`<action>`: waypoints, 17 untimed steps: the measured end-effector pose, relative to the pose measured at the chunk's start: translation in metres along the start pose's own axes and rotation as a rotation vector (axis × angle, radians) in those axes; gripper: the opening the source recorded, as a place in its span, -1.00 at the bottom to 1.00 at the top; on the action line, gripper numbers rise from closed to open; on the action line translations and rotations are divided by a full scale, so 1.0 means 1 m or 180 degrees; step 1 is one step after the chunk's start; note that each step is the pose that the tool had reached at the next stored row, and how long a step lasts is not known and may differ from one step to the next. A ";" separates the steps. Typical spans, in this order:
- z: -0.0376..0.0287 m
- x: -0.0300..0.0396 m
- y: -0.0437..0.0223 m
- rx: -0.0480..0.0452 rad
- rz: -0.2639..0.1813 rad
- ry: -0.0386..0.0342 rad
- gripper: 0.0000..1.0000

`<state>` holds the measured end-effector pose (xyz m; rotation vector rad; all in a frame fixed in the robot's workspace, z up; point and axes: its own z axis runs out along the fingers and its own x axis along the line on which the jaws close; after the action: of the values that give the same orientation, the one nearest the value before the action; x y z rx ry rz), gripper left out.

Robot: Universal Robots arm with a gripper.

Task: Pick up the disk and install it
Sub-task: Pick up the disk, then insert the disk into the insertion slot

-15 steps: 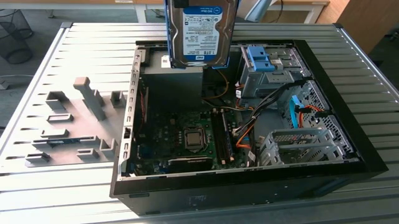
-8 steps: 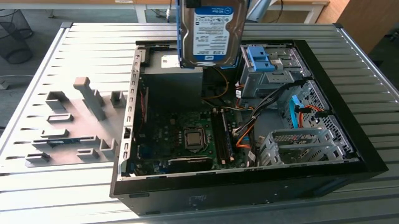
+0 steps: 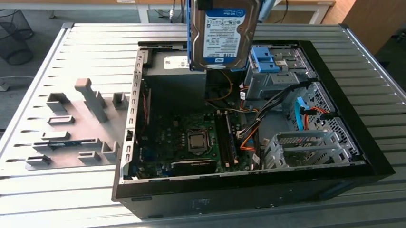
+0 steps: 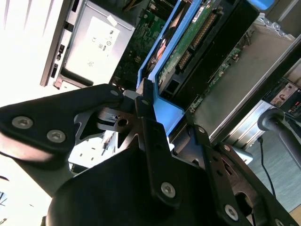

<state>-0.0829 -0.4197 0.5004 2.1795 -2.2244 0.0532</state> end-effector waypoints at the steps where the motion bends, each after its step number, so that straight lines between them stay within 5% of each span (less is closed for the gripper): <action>1: 0.0001 0.0002 0.0000 0.0000 0.0000 0.0000 -0.27; 17: 0.0000 0.0017 0.0000 0.0008 0.0000 0.0000 -0.27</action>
<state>-0.0829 -0.4214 0.5004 2.1806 -2.2256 0.0562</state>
